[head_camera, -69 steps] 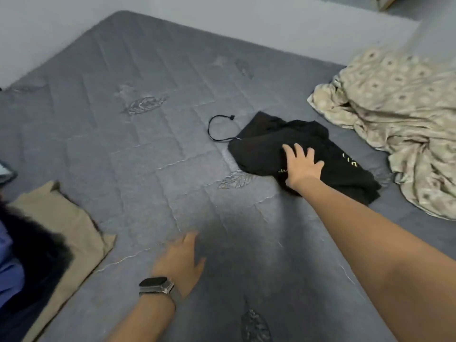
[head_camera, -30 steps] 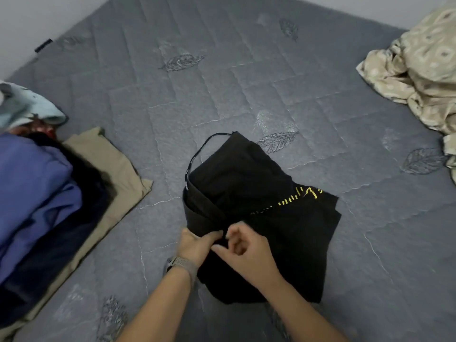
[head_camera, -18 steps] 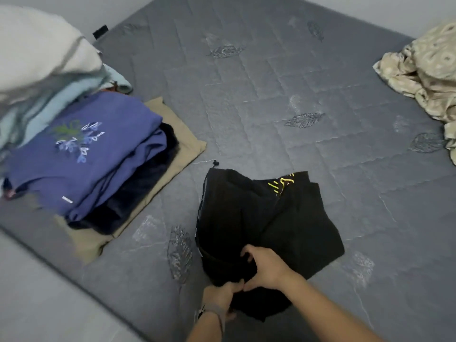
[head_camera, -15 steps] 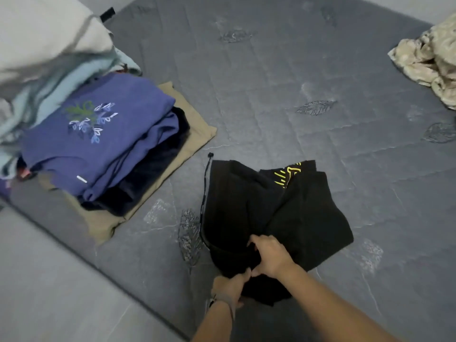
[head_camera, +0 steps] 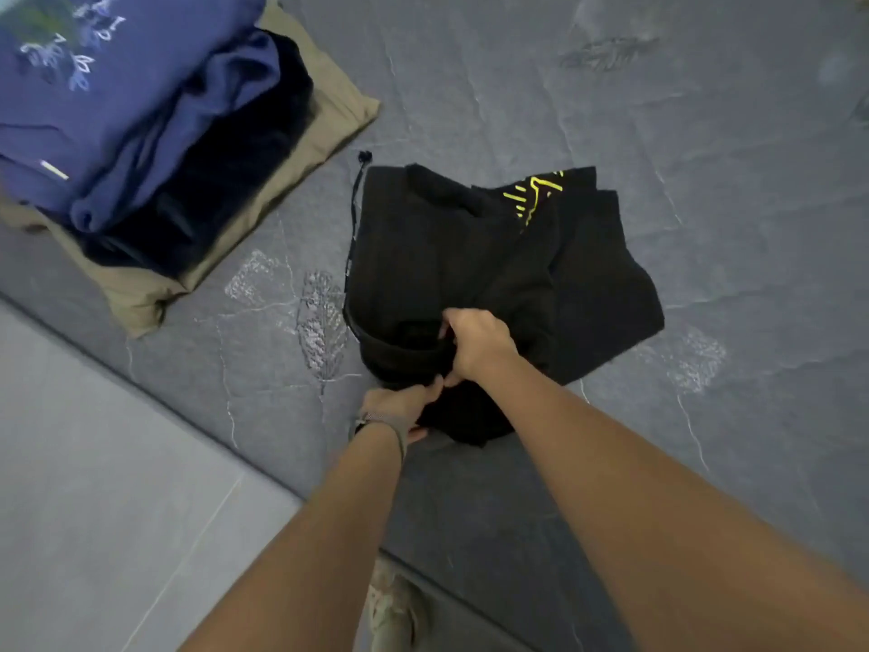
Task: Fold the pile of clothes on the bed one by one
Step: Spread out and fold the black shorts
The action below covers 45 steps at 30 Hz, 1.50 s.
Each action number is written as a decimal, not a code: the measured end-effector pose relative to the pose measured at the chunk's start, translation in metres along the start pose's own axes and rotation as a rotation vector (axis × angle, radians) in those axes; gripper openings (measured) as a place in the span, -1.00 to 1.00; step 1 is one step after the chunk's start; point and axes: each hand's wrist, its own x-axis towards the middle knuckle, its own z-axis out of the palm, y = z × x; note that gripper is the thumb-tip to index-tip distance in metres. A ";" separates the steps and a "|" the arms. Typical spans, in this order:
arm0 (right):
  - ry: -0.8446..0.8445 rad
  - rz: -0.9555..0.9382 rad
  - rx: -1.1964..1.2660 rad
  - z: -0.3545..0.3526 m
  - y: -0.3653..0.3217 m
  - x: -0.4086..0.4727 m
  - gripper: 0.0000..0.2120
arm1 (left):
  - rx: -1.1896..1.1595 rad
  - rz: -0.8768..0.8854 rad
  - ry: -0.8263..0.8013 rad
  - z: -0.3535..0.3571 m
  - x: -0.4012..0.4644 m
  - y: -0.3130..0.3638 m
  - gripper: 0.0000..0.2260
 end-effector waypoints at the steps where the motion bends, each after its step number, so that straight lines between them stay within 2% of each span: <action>1: 0.062 -0.022 0.051 0.004 0.002 -0.008 -0.41 | -0.002 0.031 0.026 0.001 -0.004 -0.004 -0.62; 3: 0.203 -0.035 0.195 0.018 0.013 -0.030 -0.40 | -0.019 0.089 0.079 0.005 -0.008 -0.013 -0.65; 5: 0.296 -0.037 0.279 0.031 0.029 -0.055 -0.56 | -0.034 0.087 0.081 0.011 -0.013 -0.028 -0.64; 7: 0.300 -0.068 0.268 0.039 0.050 -0.079 -0.73 | -0.063 0.047 0.026 0.021 -0.020 -0.051 -0.59; 10: 0.264 -0.113 0.236 0.044 0.085 -0.110 -0.85 | -0.110 0.022 -0.019 0.047 -0.038 -0.091 -0.60; 15: 0.213 -0.147 0.289 0.050 0.130 -0.128 -0.82 | -0.171 0.029 -0.081 0.086 -0.057 -0.138 -0.76; 18: 0.252 -0.200 0.320 0.053 0.137 -0.123 -0.81 | -0.149 0.081 -0.161 0.082 -0.049 -0.142 -0.70; 22: 0.281 -0.271 0.283 0.059 0.143 -0.112 -0.67 | -0.112 0.162 -0.255 0.072 -0.044 -0.149 -0.66; 26: 0.338 -0.373 0.229 0.068 0.149 -0.110 -0.78 | -0.147 0.217 -0.271 0.069 -0.048 -0.152 -0.66; 30: 0.434 -0.413 0.211 0.077 0.151 -0.119 -0.80 | -0.185 0.269 -0.332 0.063 -0.048 -0.156 -0.63; 33: 0.437 -0.430 0.325 0.083 0.159 -0.139 -0.81 | -0.194 0.359 -0.342 0.061 -0.050 -0.167 -0.66; 35: 0.426 -0.458 0.376 0.092 0.168 -0.159 -0.82 | -0.233 0.405 -0.404 0.060 -0.059 -0.178 -0.72; 38: 0.414 -0.536 0.223 0.100 0.179 -0.202 -0.89 | -0.394 0.435 -0.492 0.054 -0.079 -0.195 -0.65; 39: 0.443 -0.561 0.170 0.098 0.183 -0.219 -0.91 | -0.390 0.512 -0.438 0.051 -0.085 -0.202 -0.53; 40: 0.509 -0.596 0.138 0.094 0.186 -0.237 -0.92 | -0.288 0.641 -0.310 0.049 -0.091 -0.209 -0.37; 42: 0.683 -0.659 0.145 0.080 0.190 -0.278 -0.90 | 0.165 0.924 0.058 0.047 -0.107 -0.219 -0.16; 43: 0.751 -0.682 0.165 0.069 0.189 -0.302 -0.88 | 0.354 1.015 0.219 0.050 -0.118 -0.222 -0.10; 45: 0.858 -0.726 0.176 0.045 0.186 -0.349 -0.86 | 0.527 1.065 0.440 0.058 -0.141 -0.220 -0.07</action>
